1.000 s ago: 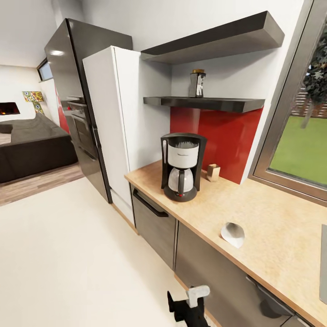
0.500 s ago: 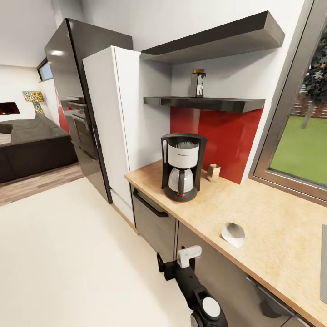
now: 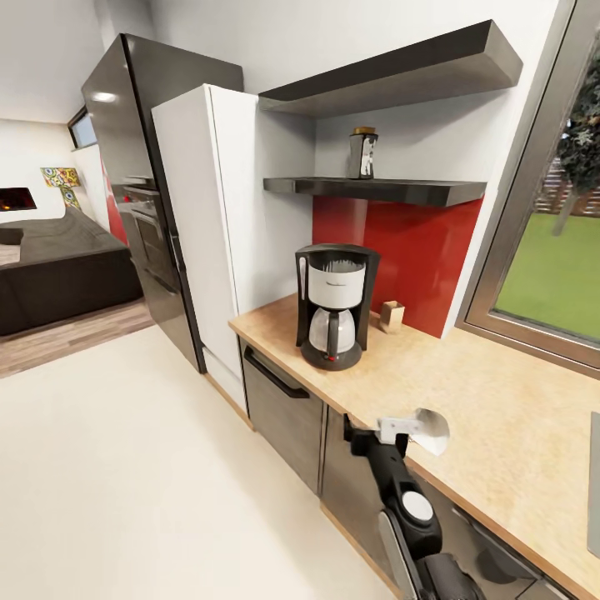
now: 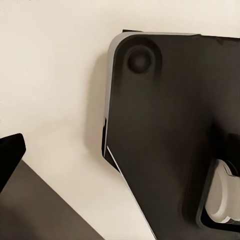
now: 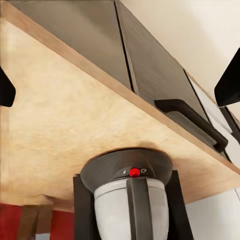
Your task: Set up a coffee station on the kitchen countertop: keep the coffee maker on the countertop, move the bottle of coffee from the kitchen shelf to the counter next to the coffee maker, place a paper coffee filter on top of the coffee maker, put the saucer next to the coffee maker with the coffee cup on the saucer, and place the electric kettle next to the coffee maker.
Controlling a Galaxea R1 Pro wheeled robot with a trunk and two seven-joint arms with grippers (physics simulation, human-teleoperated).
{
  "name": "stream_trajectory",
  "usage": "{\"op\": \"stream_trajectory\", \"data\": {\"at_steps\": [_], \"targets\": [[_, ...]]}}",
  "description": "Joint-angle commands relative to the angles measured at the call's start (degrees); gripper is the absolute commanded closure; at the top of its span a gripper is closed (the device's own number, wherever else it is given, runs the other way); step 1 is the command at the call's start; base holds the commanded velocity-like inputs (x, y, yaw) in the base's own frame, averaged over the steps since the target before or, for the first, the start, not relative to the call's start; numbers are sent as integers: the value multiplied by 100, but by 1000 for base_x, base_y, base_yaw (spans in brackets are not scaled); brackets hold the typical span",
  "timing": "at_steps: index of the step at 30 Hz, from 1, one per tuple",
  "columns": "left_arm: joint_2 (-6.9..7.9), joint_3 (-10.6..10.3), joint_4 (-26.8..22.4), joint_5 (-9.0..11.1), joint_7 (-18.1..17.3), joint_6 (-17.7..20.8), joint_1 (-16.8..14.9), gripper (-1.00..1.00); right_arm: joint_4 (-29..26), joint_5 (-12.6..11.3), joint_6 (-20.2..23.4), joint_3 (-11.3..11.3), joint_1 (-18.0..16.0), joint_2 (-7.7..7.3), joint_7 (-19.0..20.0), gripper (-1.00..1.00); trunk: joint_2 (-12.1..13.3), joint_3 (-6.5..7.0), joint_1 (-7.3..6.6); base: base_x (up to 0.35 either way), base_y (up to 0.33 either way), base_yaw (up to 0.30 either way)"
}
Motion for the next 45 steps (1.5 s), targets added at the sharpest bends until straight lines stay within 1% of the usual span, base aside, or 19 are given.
{"op": "stream_trajectory", "data": {"at_steps": [1, 4, 8, 12, 38, 45], "targets": [[0, 5, -3, 44, -6, -11, -1, -100, -6, -4, 40, -58, -8, -2, -33, -100, -12, -12, 3, 0, 0, 0], [0, 5, -4, 46, -6, -11, -1, -100, -14, -18, 46, -139, -12, -9, -34, -100, -12, -12, 3, 0, 0, 0], [0, 5, -4, 45, -6, -11, -1, -100, -8, -10, 53, -159, -14, -13, -35, -100, -12, -12, 3, 0, 0, -7], [0, 5, -4, 44, -6, -11, -1, -100, 0, 7, 54, -181, -14, -26, -35, -100, -12, -12, 3, 0, 0, -158], [2, 5, -4, 44, -6, -19, -1, -100, 6, 18, 69, -212, -14, -39, -35, -100, -12, -12, 3, 0, 0, -262], [62, -4, -2, 41, -21, -26, 7, -100, 14, 21, 70, -212, -14, -39, -35, -100, -12, -12, 3, 0, 0, -267]]}}
